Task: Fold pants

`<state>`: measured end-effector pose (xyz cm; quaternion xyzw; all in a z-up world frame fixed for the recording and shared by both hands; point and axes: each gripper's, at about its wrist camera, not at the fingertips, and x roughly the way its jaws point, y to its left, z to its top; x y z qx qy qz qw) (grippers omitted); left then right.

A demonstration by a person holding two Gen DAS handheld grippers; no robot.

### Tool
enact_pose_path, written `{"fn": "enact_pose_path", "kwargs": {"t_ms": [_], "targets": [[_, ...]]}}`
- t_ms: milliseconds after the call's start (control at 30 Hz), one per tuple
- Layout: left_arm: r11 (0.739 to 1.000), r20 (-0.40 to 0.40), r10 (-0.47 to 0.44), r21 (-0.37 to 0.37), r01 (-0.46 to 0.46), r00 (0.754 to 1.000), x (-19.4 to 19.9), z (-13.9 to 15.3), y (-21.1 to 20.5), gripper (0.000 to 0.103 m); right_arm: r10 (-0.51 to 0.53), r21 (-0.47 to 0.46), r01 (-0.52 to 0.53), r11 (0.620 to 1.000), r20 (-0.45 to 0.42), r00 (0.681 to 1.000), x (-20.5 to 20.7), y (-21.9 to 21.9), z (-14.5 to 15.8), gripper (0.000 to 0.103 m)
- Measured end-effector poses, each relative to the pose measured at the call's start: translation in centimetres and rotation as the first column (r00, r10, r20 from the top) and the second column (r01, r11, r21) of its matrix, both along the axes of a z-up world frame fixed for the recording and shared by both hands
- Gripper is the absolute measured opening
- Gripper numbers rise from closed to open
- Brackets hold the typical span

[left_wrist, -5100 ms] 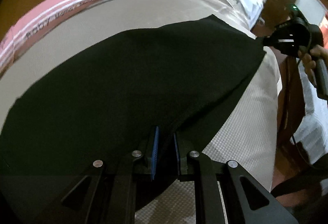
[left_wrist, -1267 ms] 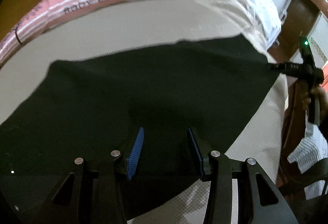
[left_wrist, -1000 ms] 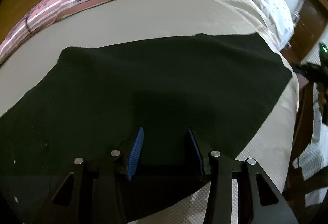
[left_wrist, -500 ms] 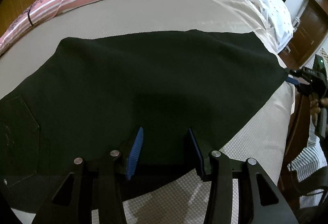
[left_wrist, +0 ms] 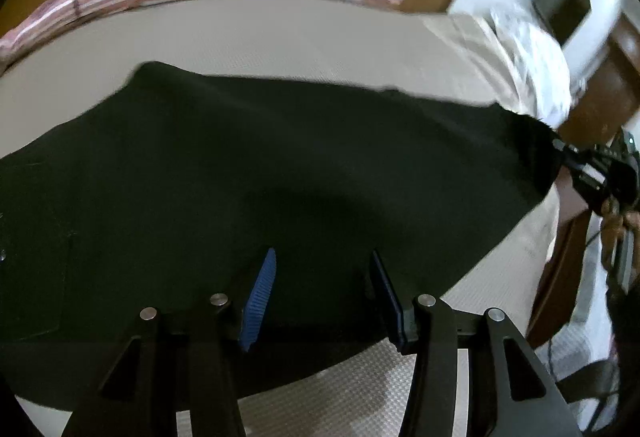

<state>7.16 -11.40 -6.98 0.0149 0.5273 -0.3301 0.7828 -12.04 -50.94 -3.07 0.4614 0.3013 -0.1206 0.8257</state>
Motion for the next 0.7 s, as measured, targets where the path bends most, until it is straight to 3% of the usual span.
{"fn": "enact_pose_path", "kwargs": {"t_ms": [133, 300, 467, 600, 700], "targets": [[0.996, 0.036, 0.079, -0.036, -0.078, 0.996, 0.9, 1.9, 3.7, 0.051, 0.145, -0.017, -0.144, 0.989, 0.042, 0.989, 5.2, 5.2, 2.5, 0.009], [0.983, 0.053, 0.18, -0.06, -0.176, 0.982, 1.3, 3.1, 8.8, 0.053, 0.354, -0.021, -0.354, 0.935, 0.058, 0.933, 12.4, 13.3, 3.5, 0.009], [0.964, 0.028, 0.255, -0.079, -0.253, 0.966, 1.2, 3.0, 13.0, 0.053, 0.548, -0.003, -0.549, 0.836, 0.029, 0.836, 16.9, 22.3, 2.0, 0.009], [0.952, 0.0, 0.292, -0.1, -0.29, 0.956, 1.3, 2.5, 14.9, 0.053, 0.69, 0.0, -0.691, 0.723, -0.07, 0.721, 18.1, 29.7, -1.2, 0.009], [0.947, -0.013, 0.299, -0.117, -0.299, 0.954, 1.2, 2.5, 15.8, 0.053, 0.731, -0.011, -0.741, 0.672, -0.154, 0.665, 18.1, 32.6, -3.7, 0.009]]}}
